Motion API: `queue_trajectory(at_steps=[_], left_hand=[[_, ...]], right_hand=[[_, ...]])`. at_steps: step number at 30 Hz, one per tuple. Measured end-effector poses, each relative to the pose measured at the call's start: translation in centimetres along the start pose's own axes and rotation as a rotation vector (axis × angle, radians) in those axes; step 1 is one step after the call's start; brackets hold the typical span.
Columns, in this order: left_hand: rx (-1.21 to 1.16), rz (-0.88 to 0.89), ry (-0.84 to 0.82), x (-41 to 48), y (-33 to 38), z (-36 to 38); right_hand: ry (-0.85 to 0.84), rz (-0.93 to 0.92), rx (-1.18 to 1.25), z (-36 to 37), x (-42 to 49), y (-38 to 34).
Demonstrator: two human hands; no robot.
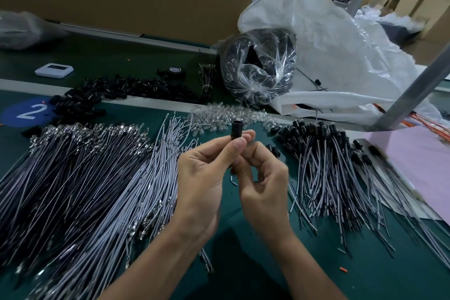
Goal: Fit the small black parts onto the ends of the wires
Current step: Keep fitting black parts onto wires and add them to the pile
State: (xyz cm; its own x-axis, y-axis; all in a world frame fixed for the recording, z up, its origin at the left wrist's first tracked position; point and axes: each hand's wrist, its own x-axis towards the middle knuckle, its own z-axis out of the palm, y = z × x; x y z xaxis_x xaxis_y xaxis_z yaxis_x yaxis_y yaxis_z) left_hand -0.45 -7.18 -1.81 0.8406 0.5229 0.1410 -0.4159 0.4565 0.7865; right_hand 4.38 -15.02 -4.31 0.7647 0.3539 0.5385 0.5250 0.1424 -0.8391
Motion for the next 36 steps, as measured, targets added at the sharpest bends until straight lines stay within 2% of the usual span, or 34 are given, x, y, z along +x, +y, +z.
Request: queue_trajectory(at_steps=[6, 11, 18, 30, 36], left_hand=[[-0.097, -0.083, -0.055, 0.0, 0.1, 0.0], [0.125, 0.01, -0.152, 0.4, 0.9, -0.3], [0.191, 0.12, -0.177, 0.4, 1.4, -0.9], [0.003, 0.032, -0.166, 0.3, 1.2, -1.0], [0.222, 0.122, -0.205, 0.9, 1.4, -1.0]], right_hand=[[0.0, -0.006, -0.023, 0.1, -0.2, -0.1], [0.028, -0.017, 0.015, -0.8, 0.0, -0.1], [-0.058, -0.079, 0.056, -0.5, 0.1, 0.0], [-0.089, -0.037, 0.199, 0.2, 0.0, -0.1], [-0.013, -0.016, 0.102, -0.8, 0.0, 0.4]])
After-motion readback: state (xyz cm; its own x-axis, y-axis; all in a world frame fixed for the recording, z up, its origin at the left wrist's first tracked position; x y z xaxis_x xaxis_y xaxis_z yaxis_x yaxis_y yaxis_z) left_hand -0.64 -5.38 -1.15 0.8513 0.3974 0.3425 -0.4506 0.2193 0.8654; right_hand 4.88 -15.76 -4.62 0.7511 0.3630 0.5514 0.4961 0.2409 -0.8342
